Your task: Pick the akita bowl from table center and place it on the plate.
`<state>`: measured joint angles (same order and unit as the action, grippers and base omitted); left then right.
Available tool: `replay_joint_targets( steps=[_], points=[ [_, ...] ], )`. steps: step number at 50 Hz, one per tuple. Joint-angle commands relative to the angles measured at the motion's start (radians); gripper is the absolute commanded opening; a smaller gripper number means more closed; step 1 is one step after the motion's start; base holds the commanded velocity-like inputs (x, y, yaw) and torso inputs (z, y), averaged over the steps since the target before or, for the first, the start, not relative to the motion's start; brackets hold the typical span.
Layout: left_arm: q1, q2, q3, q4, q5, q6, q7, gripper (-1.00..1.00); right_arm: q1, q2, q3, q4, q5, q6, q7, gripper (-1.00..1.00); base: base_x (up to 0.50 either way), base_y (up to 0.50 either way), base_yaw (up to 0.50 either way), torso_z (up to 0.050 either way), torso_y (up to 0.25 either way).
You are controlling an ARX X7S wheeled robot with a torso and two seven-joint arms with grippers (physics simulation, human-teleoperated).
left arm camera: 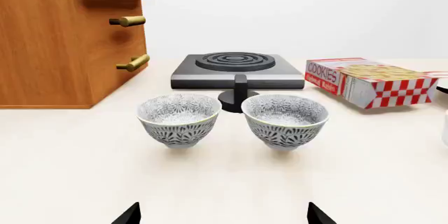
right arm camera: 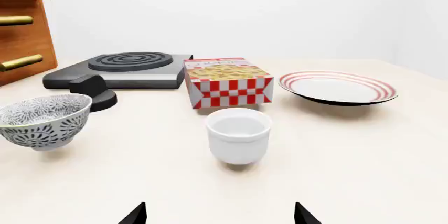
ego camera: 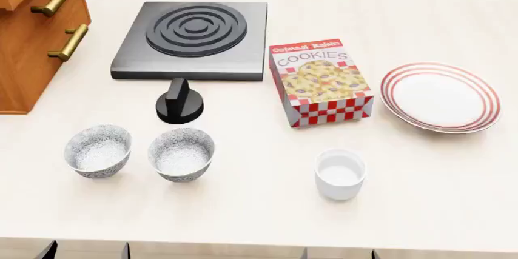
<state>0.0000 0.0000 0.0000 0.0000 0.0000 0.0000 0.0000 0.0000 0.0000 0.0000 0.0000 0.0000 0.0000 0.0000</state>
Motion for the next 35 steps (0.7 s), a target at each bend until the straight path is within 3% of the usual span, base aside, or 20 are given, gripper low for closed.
replay_joint_targets(
  steps=[1, 7, 10, 13, 14, 18, 22, 28, 35],
  points=[
    [-0.013, -0.023, 0.021, -0.018, 0.003, 0.013, -0.018, 1.0, 0.007, 0.015, -0.017, 0.007, 0.007, -0.003, 0.029, 1.0, 0.0, 0.0, 0.0, 0.0, 0.0],
    [-0.021, -0.044, 0.039, -0.023, -0.005, 0.02, -0.036, 1.0, -0.004, 0.037, -0.025, -0.023, 0.043, -0.003, 0.062, 1.0, 0.0, 0.0, 0.0, 0.0, 0.0],
    [-0.015, -0.05, 0.046, -0.013, -0.009, 0.018, -0.044, 1.0, -0.025, 0.048, -0.033, -0.045, -0.001, -0.083, 0.102, 1.0, 0.0, 0.0, 0.0, 0.0, 0.0],
    [-0.006, -0.058, 0.044, 0.103, -0.044, -0.064, -0.036, 1.0, -0.034, 0.058, -0.022, -0.115, -0.007, -0.044, 0.13, 1.0, 0.0, 0.0, 0.0, 0.0, 0.0],
    [-0.005, -0.068, 0.036, 0.219, -0.09, -0.161, -0.02, 1.0, -0.035, 0.061, 0.003, -0.162, 0.008, -0.026, 0.146, 1.0, 0.0, 0.0, 0.0, 0.0, 0.0],
    [-0.072, -0.087, -0.003, 0.395, -0.12, -0.321, -0.057, 1.0, -0.06, 0.084, 0.076, -0.336, 0.084, 0.045, 0.164, 1.0, 0.0, 0.0, 0.0, 0.0, 0.0],
    [-0.111, -0.117, -0.007, 0.494, -0.106, -0.388, -0.074, 1.0, -0.096, 0.112, 0.156, -0.484, 0.146, 0.098, 0.188, 1.0, 0.0, 0.0, 0.0, 0.0, 0.0],
    [-0.1, -0.13, -0.051, 0.503, -0.14, -0.362, -0.079, 1.0, -0.148, 0.113, 0.26, -0.537, 0.234, 0.029, 0.202, 1.0, 0.04, 0.0, 0.0, 0.0, 0.0],
    [-0.133, -0.138, -0.076, 0.445, -0.144, -0.329, -0.095, 1.0, -0.135, 0.12, 0.283, -0.517, 0.261, 0.023, 0.221, 1.0, 0.49, 0.0, 0.0, 0.0, 0.0]
  ],
)
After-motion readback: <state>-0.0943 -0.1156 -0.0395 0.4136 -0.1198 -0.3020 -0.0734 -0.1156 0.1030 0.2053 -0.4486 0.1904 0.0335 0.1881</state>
